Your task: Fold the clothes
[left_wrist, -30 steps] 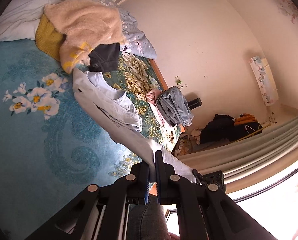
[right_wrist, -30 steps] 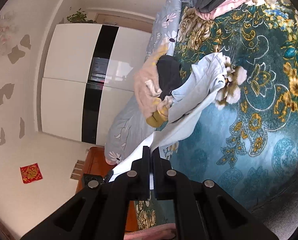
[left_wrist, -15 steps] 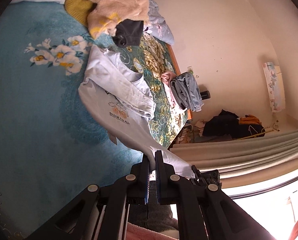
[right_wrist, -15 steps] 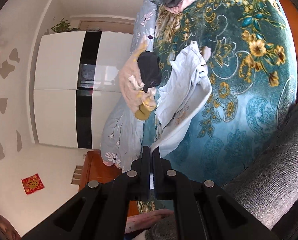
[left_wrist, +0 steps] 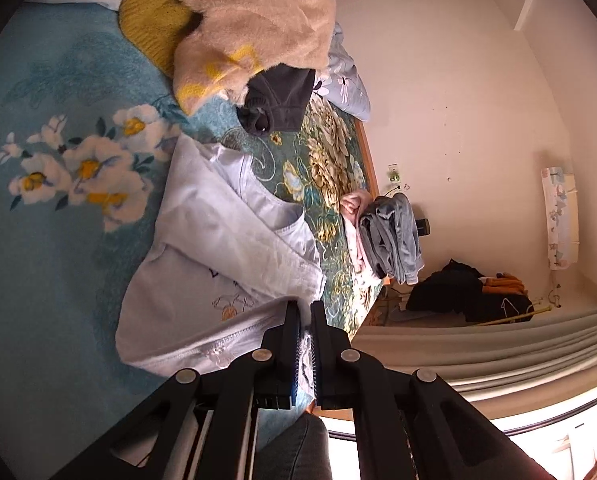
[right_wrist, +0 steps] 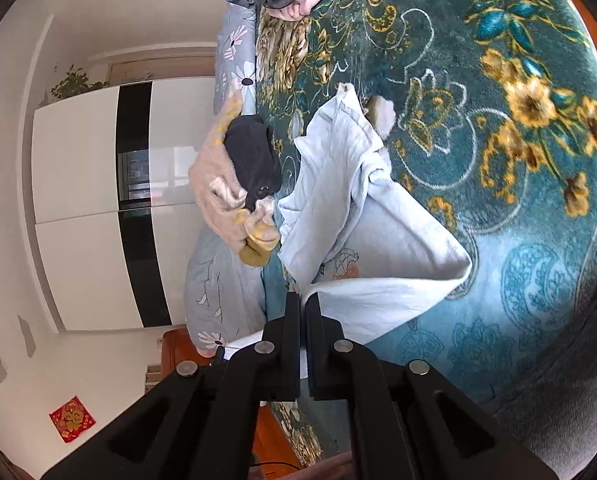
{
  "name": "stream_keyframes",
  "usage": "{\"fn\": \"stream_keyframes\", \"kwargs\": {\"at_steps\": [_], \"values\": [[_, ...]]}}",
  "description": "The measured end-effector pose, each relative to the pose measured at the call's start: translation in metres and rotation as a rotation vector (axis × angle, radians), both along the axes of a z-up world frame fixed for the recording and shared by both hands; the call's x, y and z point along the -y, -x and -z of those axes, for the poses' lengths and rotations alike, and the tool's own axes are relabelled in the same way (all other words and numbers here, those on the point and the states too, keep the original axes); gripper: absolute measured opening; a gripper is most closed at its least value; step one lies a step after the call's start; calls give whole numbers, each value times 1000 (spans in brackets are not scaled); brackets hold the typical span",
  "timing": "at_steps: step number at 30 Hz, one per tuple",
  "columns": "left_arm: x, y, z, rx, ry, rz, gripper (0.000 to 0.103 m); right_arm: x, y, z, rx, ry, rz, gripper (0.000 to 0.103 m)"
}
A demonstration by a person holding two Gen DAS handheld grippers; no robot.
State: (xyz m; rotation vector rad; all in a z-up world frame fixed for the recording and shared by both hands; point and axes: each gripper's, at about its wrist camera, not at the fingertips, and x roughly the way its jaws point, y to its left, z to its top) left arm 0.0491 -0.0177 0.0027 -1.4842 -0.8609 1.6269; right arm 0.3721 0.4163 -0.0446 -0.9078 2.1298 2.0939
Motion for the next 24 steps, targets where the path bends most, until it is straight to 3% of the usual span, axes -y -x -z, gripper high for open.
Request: {"fn": "stream_keyframes", "kwargs": {"at_steps": [5,11,17,24], "values": [[-30,59,26,43,12,-42,6,-36,56,8,22,11,10,2],[-58,118,72,131,18,-111,6,-80,119,41,57,74,49,2],[-70,149,113,208,64,-183,6,-106,159,69,147,75,64,2],[-69,159,139,272,74,-239,6,-120,186,86,223,52,45,2]]}}
